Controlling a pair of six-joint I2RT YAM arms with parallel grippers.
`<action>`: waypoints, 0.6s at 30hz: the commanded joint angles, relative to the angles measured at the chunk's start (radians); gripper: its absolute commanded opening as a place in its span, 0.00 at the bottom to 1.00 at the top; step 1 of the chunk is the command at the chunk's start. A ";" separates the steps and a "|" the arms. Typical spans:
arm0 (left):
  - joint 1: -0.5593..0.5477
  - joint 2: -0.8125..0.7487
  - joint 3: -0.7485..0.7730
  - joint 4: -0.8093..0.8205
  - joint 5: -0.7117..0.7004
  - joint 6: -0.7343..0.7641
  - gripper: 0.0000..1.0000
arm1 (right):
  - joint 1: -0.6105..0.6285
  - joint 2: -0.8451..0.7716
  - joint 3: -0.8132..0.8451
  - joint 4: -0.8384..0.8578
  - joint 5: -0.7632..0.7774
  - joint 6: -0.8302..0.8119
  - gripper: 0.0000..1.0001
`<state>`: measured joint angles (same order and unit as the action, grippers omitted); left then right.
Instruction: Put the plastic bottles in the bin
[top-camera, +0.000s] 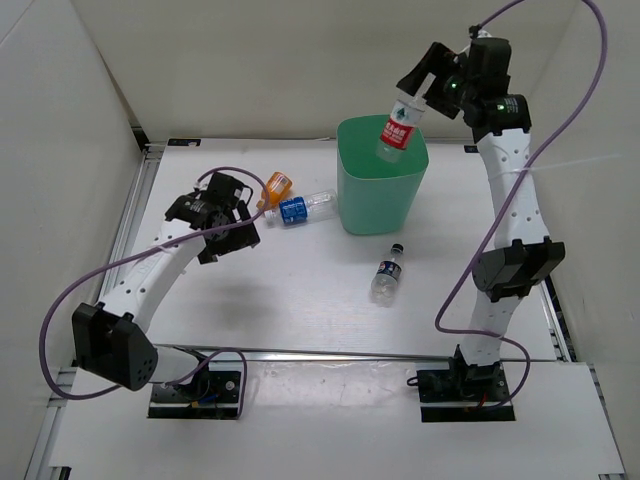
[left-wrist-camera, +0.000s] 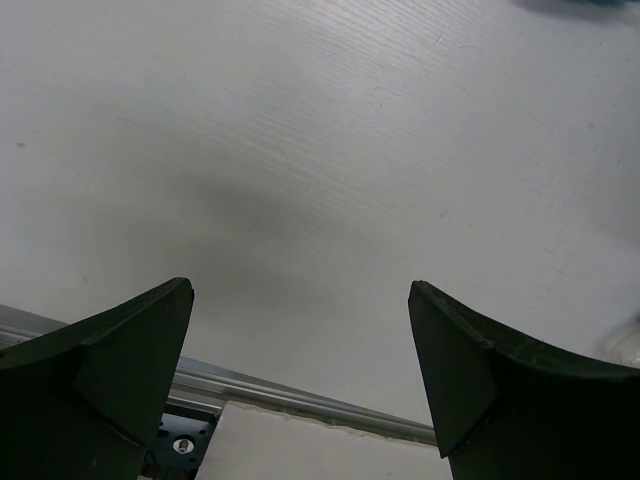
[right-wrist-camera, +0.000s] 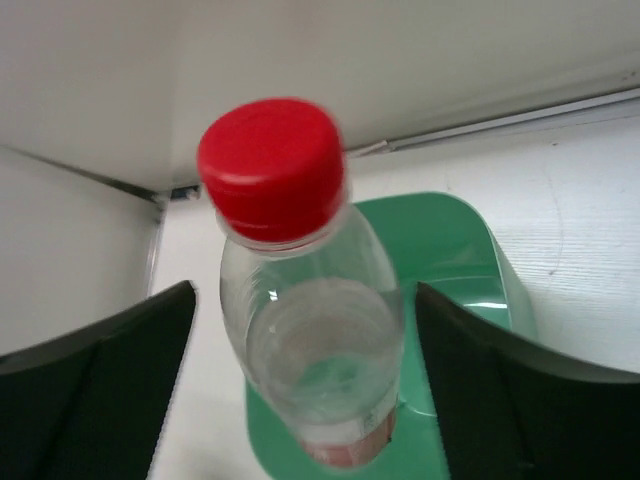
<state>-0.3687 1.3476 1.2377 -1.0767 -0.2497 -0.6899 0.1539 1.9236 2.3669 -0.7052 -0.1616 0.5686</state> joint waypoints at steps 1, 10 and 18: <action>-0.004 0.015 0.048 0.000 0.001 0.003 1.00 | 0.062 -0.044 -0.029 0.044 0.069 -0.093 0.97; -0.004 0.097 0.118 0.021 0.001 0.003 1.00 | 0.076 -0.173 -0.066 -0.066 0.366 -0.153 1.00; -0.004 0.120 0.129 0.040 0.001 -0.007 1.00 | 0.019 -0.517 -0.555 -0.200 0.496 -0.032 1.00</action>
<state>-0.3687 1.4834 1.3521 -1.0496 -0.2432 -0.6914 0.1856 1.5036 1.9209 -0.8444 0.2535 0.4999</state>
